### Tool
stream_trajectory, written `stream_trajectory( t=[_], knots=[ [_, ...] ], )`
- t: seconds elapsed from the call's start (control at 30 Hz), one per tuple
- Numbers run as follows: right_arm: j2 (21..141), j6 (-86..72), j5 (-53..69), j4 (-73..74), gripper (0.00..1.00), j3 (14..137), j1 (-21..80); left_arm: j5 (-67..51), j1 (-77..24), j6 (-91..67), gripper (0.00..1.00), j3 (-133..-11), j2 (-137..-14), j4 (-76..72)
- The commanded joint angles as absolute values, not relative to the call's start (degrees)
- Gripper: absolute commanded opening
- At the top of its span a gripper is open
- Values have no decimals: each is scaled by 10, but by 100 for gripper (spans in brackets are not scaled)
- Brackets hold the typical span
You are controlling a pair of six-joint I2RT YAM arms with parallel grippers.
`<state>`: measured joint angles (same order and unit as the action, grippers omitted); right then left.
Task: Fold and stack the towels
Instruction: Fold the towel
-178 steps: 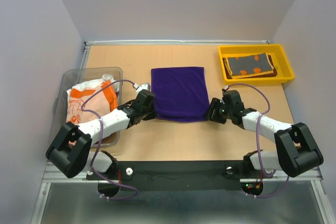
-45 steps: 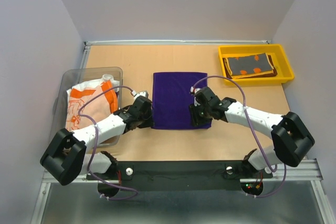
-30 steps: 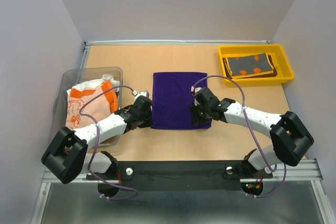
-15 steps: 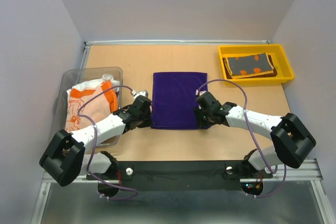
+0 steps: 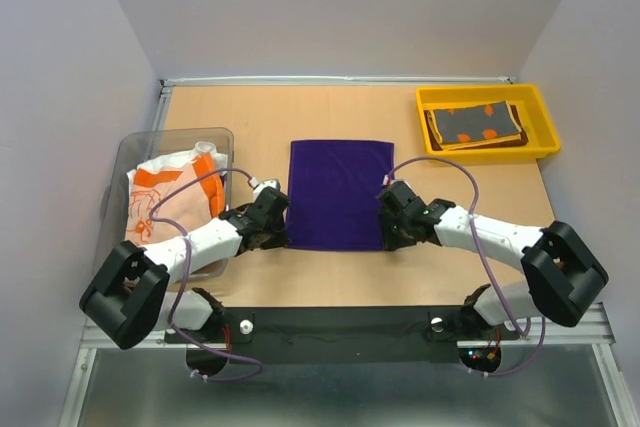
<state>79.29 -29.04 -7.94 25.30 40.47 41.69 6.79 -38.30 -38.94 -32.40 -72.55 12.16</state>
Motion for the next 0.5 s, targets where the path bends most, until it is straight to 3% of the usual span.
stream_trajectory(
  t=[0.0, 0.2, 0.23, 0.27, 0.37, 0.47],
  knots=[
    [755, -309, -85, 300, 43, 403, 419, 69, -387, -394, 20, -313, -689, 144],
    [720, -287, -60, 322, 44, 450, 419, 61, -387, -398, 45, -327, -632, 171],
    [715, -284, -66, 322, 44, 460, 420, 62, -387, -397, 57, -338, -626, 174],
    [718, -279, -81, 321, 44, 468, 418, 63, -387, -396, 62, -347, -615, 174],
    [749, -258, -112, 319, 43, 516, 411, 79, -387, -383, 64, -390, -628, 169],
    [785, -234, -125, 303, 40, 550, 403, 87, -387, -360, 54, -437, -664, 152]
  ],
)
